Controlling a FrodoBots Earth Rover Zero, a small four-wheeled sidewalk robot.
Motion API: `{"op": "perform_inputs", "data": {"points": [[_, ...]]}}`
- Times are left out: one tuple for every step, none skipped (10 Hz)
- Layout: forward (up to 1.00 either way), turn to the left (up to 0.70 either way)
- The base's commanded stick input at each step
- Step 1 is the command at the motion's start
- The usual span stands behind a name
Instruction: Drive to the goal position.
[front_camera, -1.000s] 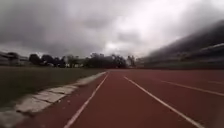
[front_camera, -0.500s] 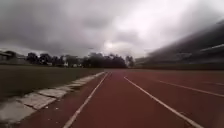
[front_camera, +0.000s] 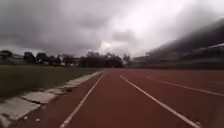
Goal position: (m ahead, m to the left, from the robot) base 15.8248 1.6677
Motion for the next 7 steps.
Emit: {"op": "perform_inputs", "data": {"points": [[0.7,0.04],[0.7,0.02],[0.7,0.01],[0.7,0.04],[0.7,0.07],[0.7,0.1],[0.7,-0.05]]}}
